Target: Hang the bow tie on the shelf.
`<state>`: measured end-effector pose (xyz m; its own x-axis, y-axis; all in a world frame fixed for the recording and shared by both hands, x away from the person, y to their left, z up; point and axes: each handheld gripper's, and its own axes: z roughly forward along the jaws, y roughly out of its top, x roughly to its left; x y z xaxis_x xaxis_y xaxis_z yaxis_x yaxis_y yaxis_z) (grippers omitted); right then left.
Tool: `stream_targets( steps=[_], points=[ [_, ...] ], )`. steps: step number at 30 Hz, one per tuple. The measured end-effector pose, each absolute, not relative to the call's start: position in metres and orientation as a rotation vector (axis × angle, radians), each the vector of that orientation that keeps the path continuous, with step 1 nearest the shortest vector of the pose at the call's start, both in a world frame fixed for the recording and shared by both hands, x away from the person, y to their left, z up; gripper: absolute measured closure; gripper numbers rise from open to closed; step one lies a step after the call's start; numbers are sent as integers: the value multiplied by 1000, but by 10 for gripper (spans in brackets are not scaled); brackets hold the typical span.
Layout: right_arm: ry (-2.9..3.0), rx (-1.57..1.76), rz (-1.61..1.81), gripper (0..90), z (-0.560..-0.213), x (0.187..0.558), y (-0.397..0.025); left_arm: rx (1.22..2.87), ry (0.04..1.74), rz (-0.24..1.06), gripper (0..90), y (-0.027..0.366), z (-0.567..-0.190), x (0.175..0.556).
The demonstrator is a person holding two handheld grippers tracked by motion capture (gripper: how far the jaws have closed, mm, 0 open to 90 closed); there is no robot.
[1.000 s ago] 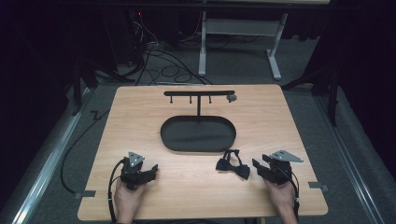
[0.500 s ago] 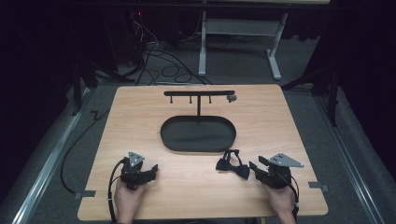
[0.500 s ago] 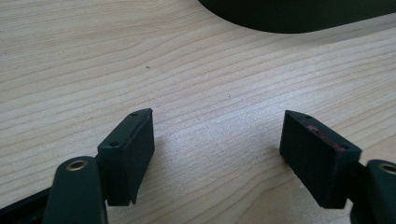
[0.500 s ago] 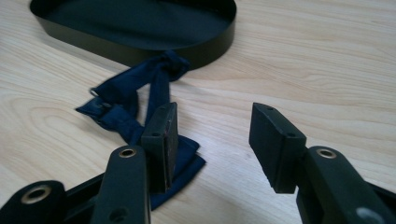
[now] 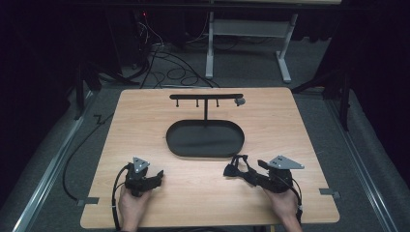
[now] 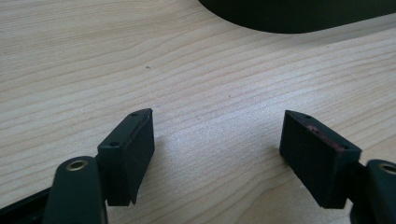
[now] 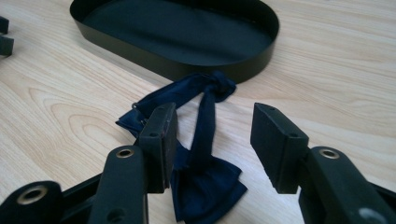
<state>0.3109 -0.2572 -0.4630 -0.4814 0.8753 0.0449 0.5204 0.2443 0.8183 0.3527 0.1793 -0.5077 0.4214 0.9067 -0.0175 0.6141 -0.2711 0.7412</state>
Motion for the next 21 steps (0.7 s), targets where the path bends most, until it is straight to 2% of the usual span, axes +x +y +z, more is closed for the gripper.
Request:
stream_targets(
  steps=[6, 12, 13, 21],
  points=[
    [2125, 1273, 1132, 522, -466, 318, -248, 1995, 1283, 548, 269, 179, -508, 353],
    [2153, 1288, 1116, 563, -472, 328, -245, 1995, 1283, 548, 269, 179, -508, 353],
    [2163, 1307, 1113, 601, -474, 331, -245, 1994, 1284, 548, 269, 179, -508, 353],
    [2192, 1356, 1099, 712, -483, 338, -245, 1994, 1284, 548, 269, 179, -508, 353]
  ],
)
